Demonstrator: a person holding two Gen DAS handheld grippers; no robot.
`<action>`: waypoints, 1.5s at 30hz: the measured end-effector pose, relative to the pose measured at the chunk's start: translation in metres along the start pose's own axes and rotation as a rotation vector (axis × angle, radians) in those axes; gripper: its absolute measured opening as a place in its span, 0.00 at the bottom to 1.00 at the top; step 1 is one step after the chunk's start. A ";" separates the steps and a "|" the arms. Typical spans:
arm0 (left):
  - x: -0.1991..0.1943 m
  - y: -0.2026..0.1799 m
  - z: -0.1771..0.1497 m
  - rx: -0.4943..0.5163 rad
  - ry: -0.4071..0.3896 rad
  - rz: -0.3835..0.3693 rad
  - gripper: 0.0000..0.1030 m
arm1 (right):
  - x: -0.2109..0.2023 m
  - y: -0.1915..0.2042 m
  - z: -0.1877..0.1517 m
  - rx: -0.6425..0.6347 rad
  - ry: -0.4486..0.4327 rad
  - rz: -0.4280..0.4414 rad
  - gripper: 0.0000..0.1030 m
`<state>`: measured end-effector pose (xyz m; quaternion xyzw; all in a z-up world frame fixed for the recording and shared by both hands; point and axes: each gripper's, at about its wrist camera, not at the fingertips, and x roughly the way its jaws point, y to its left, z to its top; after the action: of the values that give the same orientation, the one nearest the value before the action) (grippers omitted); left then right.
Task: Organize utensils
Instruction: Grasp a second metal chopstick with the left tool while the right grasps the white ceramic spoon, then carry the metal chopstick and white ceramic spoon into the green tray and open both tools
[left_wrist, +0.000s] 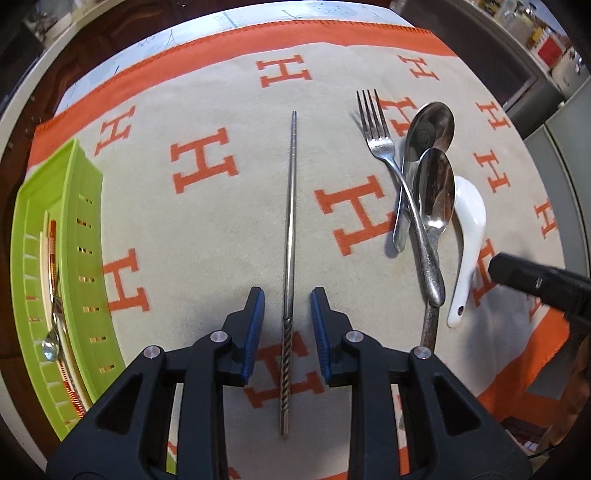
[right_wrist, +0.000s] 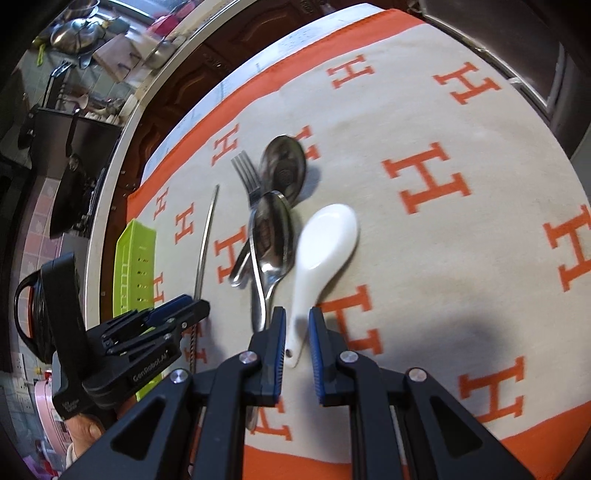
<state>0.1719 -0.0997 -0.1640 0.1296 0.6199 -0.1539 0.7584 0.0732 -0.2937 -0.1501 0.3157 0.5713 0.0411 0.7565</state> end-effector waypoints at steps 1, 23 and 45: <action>0.000 -0.001 0.001 0.002 0.003 0.002 0.21 | 0.001 -0.002 0.000 0.008 -0.001 -0.001 0.12; 0.000 0.007 -0.005 -0.132 -0.006 -0.187 0.03 | 0.021 -0.024 0.008 0.107 -0.080 0.165 0.23; -0.069 0.046 -0.050 -0.247 -0.155 -0.250 0.03 | 0.000 0.056 -0.015 -0.151 -0.140 0.194 0.07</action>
<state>0.1325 -0.0335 -0.1056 -0.0544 0.5852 -0.1792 0.7889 0.0770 -0.2425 -0.1229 0.3136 0.4793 0.1347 0.8086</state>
